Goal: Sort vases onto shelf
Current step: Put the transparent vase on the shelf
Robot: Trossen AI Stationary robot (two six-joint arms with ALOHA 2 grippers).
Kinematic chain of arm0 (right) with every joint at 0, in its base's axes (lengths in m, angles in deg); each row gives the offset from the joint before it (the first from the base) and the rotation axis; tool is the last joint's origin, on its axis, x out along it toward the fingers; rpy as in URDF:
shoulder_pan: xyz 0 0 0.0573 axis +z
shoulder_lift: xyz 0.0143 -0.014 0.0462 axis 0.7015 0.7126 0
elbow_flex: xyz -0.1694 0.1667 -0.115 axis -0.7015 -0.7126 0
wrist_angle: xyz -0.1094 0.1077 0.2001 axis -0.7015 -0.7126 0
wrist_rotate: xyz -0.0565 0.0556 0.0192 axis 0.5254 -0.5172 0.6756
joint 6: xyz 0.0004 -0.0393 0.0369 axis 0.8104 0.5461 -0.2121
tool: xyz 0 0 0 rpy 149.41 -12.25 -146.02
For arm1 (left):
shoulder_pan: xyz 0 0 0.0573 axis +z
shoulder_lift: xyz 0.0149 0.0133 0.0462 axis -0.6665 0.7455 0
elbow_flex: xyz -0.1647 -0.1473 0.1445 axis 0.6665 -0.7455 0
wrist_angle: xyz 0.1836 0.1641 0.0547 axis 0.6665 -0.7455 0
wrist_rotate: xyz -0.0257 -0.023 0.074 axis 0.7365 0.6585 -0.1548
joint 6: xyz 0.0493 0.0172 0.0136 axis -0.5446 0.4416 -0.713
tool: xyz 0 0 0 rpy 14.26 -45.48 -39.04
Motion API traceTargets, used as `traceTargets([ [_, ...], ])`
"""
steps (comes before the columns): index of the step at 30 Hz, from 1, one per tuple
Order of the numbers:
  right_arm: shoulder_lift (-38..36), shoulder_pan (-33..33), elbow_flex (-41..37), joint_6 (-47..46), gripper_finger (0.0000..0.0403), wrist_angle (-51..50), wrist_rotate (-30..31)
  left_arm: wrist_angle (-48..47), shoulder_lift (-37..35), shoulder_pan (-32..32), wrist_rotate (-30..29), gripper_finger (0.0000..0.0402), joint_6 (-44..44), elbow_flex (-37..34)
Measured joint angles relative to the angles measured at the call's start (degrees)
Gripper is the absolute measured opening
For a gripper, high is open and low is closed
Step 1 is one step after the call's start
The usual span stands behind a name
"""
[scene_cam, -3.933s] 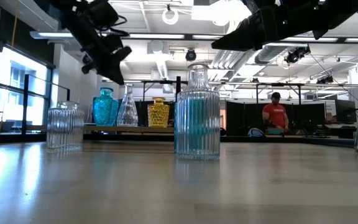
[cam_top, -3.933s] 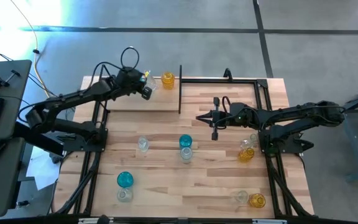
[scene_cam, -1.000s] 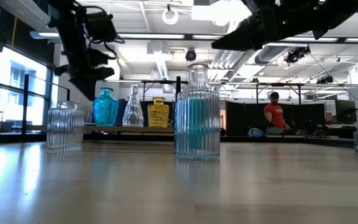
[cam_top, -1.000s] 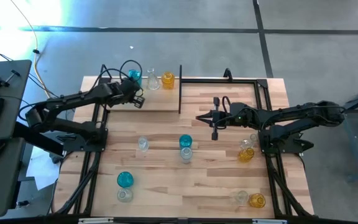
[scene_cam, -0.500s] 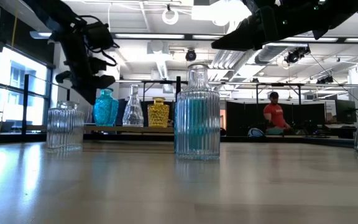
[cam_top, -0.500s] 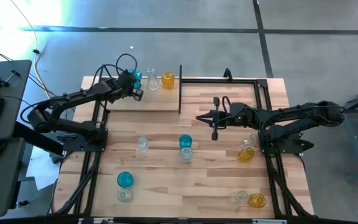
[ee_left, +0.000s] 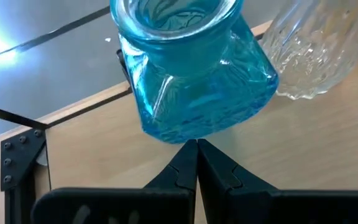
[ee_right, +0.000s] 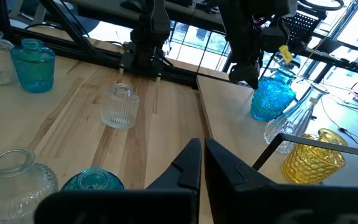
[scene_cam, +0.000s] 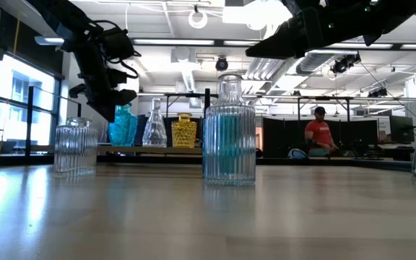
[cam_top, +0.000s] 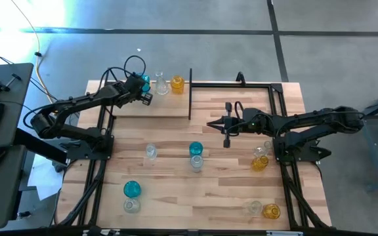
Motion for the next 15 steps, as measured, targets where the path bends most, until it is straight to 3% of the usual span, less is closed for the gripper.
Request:
traceTargets([
  [7, 0.0, 0.0, 0.0, 0.0, 0.0000, 0.0, 0.0, -0.5, -3.1, -2.8, 1.5, 0.0000, -0.4, 0.0],
  [15, 0.0, 0.1, 0.3, -0.5, 0.0000, -0.5, 0.0, -0.9, -9.6, -14.2, 1.3, 0.0000, 2.5, 0.0],
])
